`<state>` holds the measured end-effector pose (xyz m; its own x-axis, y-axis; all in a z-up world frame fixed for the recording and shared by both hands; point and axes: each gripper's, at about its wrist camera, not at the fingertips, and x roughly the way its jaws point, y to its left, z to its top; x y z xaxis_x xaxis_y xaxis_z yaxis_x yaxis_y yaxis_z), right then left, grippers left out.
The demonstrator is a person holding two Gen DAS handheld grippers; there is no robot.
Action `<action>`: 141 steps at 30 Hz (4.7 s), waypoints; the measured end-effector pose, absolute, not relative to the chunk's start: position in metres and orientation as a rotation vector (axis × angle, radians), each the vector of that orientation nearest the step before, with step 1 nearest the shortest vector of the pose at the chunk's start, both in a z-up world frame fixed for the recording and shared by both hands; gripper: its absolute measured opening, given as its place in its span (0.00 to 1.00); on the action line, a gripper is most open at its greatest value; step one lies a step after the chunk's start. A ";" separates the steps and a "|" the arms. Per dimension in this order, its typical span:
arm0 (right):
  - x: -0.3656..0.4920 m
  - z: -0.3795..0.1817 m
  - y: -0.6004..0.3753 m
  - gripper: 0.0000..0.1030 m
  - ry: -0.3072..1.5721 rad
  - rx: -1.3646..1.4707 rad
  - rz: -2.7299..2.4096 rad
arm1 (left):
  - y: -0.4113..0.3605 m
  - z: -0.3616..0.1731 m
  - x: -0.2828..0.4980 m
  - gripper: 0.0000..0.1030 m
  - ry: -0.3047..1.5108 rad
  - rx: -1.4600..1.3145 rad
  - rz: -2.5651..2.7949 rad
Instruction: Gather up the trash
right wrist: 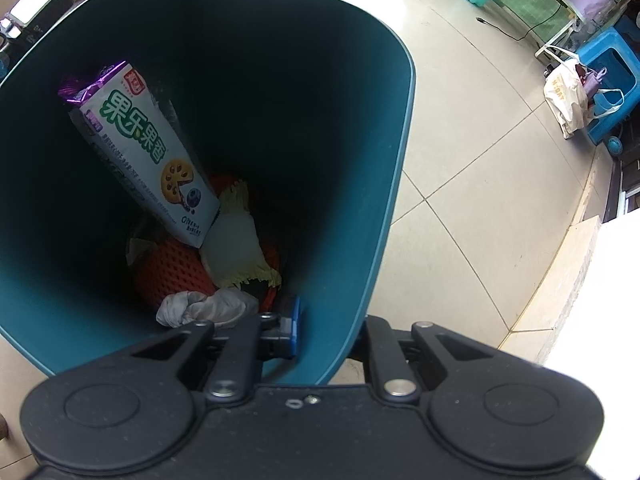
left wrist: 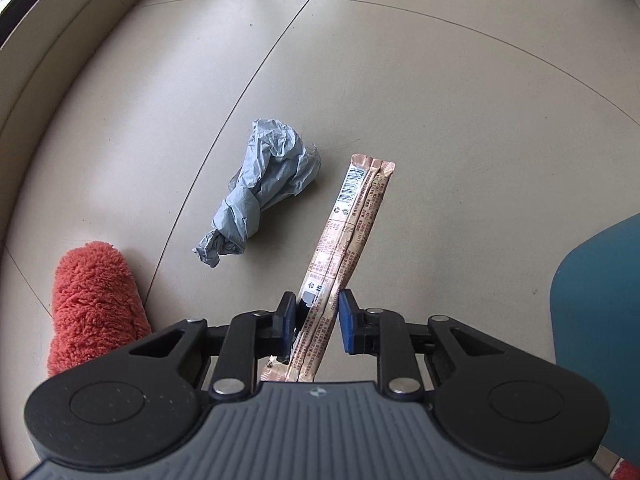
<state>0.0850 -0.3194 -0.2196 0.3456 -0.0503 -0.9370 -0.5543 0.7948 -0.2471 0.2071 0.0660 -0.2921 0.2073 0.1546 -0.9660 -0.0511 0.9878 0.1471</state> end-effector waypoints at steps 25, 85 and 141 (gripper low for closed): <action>0.084 -0.218 -0.317 0.11 1.186 -0.593 0.352 | -0.021 -0.093 0.139 0.20 1.129 0.037 -0.036; 0.089 -0.224 -0.352 0.08 1.232 -0.498 0.303 | -0.066 -0.402 0.115 0.72 1.465 0.173 -0.061; 0.089 -0.226 -0.349 0.09 1.229 -0.494 0.275 | -0.085 -0.061 0.111 0.19 1.058 -0.035 -0.163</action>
